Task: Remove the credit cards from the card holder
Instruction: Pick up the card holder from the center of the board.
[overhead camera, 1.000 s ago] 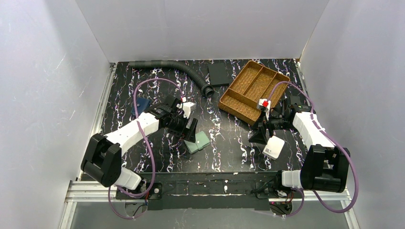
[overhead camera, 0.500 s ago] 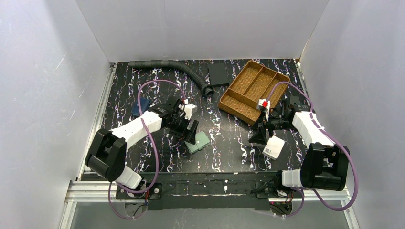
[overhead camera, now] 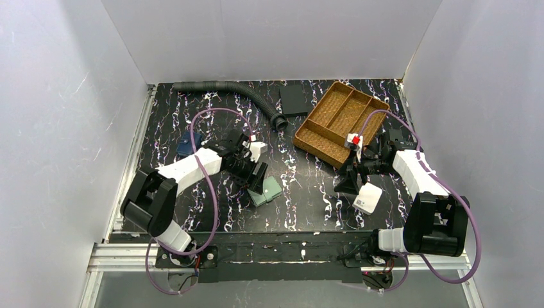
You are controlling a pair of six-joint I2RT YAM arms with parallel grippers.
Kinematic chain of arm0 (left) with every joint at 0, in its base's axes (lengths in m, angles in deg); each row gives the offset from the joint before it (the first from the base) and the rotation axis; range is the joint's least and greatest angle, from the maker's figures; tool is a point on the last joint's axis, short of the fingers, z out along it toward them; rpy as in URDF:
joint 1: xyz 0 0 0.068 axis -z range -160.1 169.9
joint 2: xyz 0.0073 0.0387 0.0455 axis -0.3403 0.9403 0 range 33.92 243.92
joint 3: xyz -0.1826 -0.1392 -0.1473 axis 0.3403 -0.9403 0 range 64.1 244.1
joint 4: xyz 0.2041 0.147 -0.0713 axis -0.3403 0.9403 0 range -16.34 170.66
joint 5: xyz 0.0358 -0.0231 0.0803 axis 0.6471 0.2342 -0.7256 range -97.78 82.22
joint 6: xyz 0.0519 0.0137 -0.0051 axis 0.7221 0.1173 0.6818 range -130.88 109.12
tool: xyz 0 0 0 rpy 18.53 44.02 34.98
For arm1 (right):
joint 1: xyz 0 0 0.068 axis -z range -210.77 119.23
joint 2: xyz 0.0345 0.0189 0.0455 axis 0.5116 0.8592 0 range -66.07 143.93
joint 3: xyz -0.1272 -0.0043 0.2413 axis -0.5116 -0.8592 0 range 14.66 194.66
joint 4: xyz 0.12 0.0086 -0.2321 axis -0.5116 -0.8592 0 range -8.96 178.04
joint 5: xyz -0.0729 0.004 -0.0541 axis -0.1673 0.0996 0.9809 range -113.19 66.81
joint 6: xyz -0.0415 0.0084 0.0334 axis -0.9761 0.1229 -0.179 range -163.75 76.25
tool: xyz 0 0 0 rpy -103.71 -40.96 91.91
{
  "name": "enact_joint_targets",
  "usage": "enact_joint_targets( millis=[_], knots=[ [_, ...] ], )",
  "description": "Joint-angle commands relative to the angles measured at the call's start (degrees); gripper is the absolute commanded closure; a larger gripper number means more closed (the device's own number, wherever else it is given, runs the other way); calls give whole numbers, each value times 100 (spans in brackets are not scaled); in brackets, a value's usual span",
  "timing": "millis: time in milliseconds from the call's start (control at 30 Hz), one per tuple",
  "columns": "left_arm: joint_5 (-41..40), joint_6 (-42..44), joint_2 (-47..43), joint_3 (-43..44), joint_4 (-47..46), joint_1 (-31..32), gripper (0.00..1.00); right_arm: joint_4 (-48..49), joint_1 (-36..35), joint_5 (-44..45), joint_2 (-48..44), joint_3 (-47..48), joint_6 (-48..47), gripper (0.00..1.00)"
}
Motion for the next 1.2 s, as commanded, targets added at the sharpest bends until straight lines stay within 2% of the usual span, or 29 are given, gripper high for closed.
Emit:
enact_joint_targets(
  millis=[0, 233, 467, 567, 667, 733, 867, 1067, 1167],
  knots=[
    [192, 130, 244, 167, -115, -26, 31, -81, 7, -109, 6, -48, -120, 0],
    [-66, 63, 574, 195, -314, -38, 34, -91, 4, -100, -44, -56, -128, 0],
    [-398, -29, 738, 149, -274, -35, 44, -102, 7, -109, -44, -43, -137, 0],
    [-463, -203, 633, 112, -317, -39, 52, -103, 7, -109, -43, -40, -137, 0],
    [-399, -477, 502, 37, -365, -39, 65, -112, 7, -117, -53, -29, -142, 0],
    [-290, -665, 424, -82, -511, -39, 74, -118, 7, -126, -52, -19, -146, 0],
    [-45, -1035, 268, -388, -825, -33, 100, -159, 7, -167, -61, -20, -180, 0],
    [16, -1852, -625, -1073, -1673, -22, 100, -251, -25, -344, 7, -20, -188, 0],
    [-24, -2291, -1008, -1379, -2171, 10, 100, -269, -258, -302, 139, 22, -95, 0]
  ],
)
